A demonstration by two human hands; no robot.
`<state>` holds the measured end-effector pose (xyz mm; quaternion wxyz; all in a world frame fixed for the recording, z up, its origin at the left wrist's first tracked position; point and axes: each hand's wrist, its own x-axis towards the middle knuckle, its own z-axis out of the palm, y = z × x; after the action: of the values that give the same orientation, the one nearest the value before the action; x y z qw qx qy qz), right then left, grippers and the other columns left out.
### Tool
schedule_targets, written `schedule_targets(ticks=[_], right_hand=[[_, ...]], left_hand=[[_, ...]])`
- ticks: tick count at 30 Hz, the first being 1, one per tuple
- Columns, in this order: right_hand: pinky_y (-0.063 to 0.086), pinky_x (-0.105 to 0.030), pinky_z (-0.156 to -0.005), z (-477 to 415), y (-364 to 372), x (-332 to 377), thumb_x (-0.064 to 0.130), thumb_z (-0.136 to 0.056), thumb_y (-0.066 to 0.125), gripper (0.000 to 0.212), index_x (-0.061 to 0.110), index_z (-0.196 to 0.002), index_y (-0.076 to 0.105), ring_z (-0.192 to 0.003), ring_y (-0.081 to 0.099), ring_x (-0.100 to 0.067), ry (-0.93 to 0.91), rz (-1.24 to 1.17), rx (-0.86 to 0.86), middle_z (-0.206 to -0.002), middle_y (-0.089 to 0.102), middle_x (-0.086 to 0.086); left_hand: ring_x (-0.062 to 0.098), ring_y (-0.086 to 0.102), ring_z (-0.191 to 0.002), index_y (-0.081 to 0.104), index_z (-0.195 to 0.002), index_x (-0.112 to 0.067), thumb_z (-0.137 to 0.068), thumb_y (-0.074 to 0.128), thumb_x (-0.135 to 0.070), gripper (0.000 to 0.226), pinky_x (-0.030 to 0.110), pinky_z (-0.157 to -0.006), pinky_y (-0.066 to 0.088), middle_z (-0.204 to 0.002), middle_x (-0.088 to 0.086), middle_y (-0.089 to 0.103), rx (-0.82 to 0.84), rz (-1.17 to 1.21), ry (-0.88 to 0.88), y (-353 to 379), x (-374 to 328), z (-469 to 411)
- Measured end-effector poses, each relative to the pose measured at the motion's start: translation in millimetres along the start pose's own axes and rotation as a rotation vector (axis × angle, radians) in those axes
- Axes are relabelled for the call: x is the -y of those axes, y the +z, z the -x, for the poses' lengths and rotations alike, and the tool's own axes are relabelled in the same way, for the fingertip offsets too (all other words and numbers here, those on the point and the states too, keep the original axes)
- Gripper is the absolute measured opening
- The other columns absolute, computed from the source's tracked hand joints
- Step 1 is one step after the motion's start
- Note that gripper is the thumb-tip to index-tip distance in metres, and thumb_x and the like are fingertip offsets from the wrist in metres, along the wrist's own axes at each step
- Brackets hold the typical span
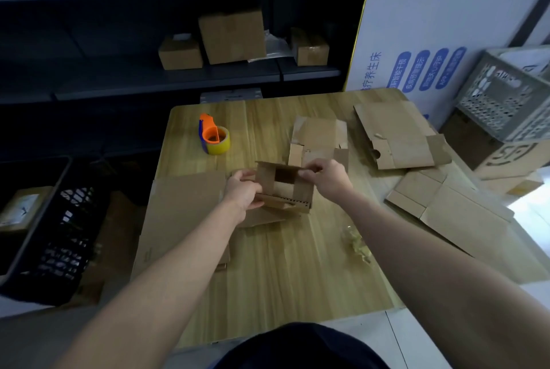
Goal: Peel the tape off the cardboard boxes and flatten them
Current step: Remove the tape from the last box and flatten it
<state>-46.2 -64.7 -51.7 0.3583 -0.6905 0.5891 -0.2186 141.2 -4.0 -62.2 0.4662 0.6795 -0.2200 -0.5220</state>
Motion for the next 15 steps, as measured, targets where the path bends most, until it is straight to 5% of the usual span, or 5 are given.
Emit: schedule_targets(ticks=[9,15], right_hand=[[0.05,-0.026,-0.061,5,11,27,0.038,-0.088,0.062,0.027,0.012,-0.091,0.071,-0.071,0.058,-0.014,-0.067,-0.009,-0.13,-0.081,0.065,-0.002],[0.046,-0.018,-0.058,11,13,21,0.043,-0.086,0.064,0.031,0.016,-0.101,0.069,-0.081,0.063,-0.014,-0.063,-0.054,-0.148,-0.082,0.062,0.008]], left_hand=[[0.034,0.053,-0.113,0.05,-0.11,-0.012,-0.067,0.084,-0.014,0.055,0.043,-0.075,0.055,-0.119,0.012,0.056,-0.157,-0.208,-0.157,8,-9,2],[0.025,0.062,-0.096,0.061,-0.098,-0.015,-0.073,0.079,-0.029,0.034,0.031,-0.072,0.05,-0.099,0.004,0.065,-0.252,-0.416,0.048,10,2,3]])
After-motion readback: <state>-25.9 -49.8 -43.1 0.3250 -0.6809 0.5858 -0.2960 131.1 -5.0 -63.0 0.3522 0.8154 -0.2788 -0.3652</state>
